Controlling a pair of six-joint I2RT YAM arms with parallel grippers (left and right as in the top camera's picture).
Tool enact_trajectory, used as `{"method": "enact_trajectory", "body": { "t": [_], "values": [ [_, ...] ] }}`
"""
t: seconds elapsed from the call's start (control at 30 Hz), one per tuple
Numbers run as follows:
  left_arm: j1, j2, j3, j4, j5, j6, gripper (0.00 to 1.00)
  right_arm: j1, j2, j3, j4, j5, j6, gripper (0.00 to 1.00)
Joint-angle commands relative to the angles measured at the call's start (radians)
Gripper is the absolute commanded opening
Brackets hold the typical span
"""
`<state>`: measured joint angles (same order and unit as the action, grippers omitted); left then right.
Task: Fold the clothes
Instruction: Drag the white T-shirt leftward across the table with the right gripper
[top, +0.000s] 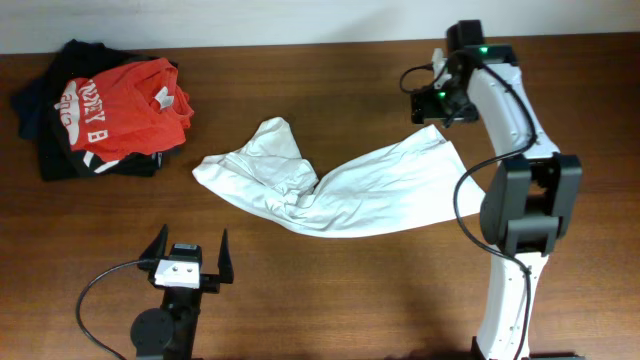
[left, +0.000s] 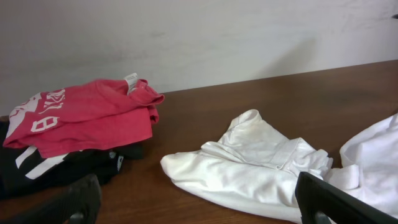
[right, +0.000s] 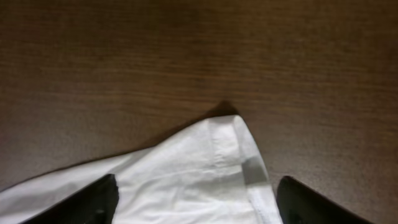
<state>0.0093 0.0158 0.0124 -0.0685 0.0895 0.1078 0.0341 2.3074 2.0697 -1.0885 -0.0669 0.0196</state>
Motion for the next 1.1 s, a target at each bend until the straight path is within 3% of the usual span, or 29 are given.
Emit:
{"method": "enact_trajectory", "body": {
  "t": [0.0, 0.2, 0.27, 0.37, 0.4, 0.47, 0.53, 0.6, 0.8, 0.97, 1.0, 1.03, 1.07],
  "values": [
    [0.006, -0.005, -0.003, -0.005, -0.001, -0.013, 0.99, 0.013, 0.041, -0.005, 0.020, 0.113, 0.094, 0.74],
    [0.006, -0.005, -0.003, -0.005, -0.001, -0.013, 0.99, 0.011, 0.133, -0.005, 0.031, 0.105, 0.094, 0.73],
    [0.006, -0.005, -0.003, -0.005, -0.001, -0.013, 0.99, 0.011, 0.142, -0.005, 0.041, 0.104, 0.095, 0.62],
    [0.006, -0.005, -0.003, -0.005, -0.001, -0.013, 0.99, 0.011, 0.148, -0.005, 0.046, 0.101, 0.095, 0.58],
    [0.006, -0.005, -0.003, -0.005, -0.001, -0.013, 0.99, 0.011, 0.154, -0.005, 0.046, 0.101, 0.095, 0.53],
    [0.006, -0.005, -0.003, -0.005, -0.001, -0.013, 0.99, 0.012, 0.168, -0.005, 0.046, 0.102, 0.103, 0.26],
    [0.006, -0.005, -0.003, -0.005, -0.001, -0.013, 0.99, 0.012, 0.167, -0.005, 0.046, 0.113, 0.119, 0.09],
    [0.006, -0.005, -0.003, -0.005, -0.001, -0.013, 0.99, 0.007, 0.163, 0.007, 0.037, 0.145, 0.160, 0.04],
    [0.006, -0.005, -0.003, -0.005, -0.001, -0.013, 0.99, -0.051, 0.130, 0.194, -0.171, 0.306, 0.271, 0.04],
    [0.006, -0.005, -0.003, -0.005, -0.001, -0.013, 0.99, -0.182, 0.129, 0.401, -0.360, 0.376, 0.352, 0.04],
    [0.006, -0.005, -0.003, -0.005, -0.001, -0.013, 0.99, -0.195, 0.129, 0.404, -0.370, 0.369, 0.352, 0.07],
    [0.006, -0.005, -0.003, -0.005, -0.001, -0.013, 0.99, -0.216, 0.129, 0.404, -0.386, 0.363, 0.352, 0.20],
    [0.006, -0.005, -0.003, -0.005, -0.001, -0.013, 0.99, -0.227, 0.129, 0.403, -0.394, 0.364, 0.352, 0.21]
  ]
}}
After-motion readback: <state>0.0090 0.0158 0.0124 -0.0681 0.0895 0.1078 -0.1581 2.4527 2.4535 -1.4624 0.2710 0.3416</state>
